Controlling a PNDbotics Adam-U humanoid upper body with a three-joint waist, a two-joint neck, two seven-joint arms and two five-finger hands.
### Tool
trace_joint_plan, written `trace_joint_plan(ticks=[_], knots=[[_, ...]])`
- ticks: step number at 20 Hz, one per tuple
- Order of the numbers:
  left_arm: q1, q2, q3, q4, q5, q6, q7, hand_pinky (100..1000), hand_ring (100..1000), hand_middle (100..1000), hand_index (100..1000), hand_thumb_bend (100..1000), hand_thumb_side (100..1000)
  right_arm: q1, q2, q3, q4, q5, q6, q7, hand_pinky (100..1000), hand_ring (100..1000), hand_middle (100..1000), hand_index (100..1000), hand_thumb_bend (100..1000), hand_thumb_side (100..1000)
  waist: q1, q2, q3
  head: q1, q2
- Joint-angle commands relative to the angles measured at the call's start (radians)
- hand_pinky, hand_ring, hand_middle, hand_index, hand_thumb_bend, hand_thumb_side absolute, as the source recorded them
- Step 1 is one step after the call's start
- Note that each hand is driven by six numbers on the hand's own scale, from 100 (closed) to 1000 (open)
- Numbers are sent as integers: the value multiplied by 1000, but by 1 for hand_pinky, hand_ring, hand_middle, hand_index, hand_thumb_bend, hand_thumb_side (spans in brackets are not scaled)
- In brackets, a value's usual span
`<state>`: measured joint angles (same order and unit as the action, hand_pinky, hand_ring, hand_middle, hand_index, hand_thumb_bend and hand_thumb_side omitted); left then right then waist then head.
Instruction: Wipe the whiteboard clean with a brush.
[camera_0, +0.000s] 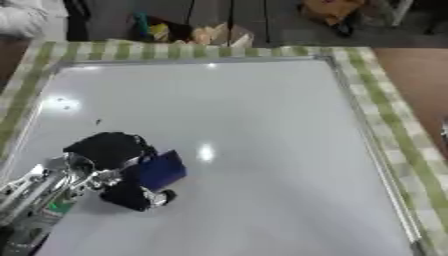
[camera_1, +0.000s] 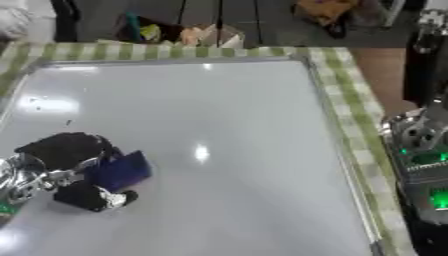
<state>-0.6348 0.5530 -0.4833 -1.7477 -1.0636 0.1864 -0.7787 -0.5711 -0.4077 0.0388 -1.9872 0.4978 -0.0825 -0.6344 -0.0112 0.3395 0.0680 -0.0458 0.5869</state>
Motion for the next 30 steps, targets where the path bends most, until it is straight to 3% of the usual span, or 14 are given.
trace_joint_plan(ticks=[1,14,17,30], knots=[[-2,6,-11,6,-22,2,11,289,508,566,814,431,847,-9,-6,1,-13,-11,-3,6,799,879,721,817,100,1000,1,-14,0,3,-8],[-1,-2,-14,41,-46,11,24,211,462,515,778,345,816,-10,-8,0,-13,-14,-6,8,801,880,721,818,100,1000,0,-11,-1,6,-7],[-2,-3,-13,44,-43,15,30,193,452,504,765,272,809,-10,-9,0,-13,-14,-6,9,801,880,720,818,100,1000,0,-11,-1,6,-7],[-7,-4,-8,44,-44,39,65,130,409,464,710,154,790,-10,-9,3,-13,-15,-5,13,803,881,719,818,100,1000,-1,-11,-1,8,-10]])
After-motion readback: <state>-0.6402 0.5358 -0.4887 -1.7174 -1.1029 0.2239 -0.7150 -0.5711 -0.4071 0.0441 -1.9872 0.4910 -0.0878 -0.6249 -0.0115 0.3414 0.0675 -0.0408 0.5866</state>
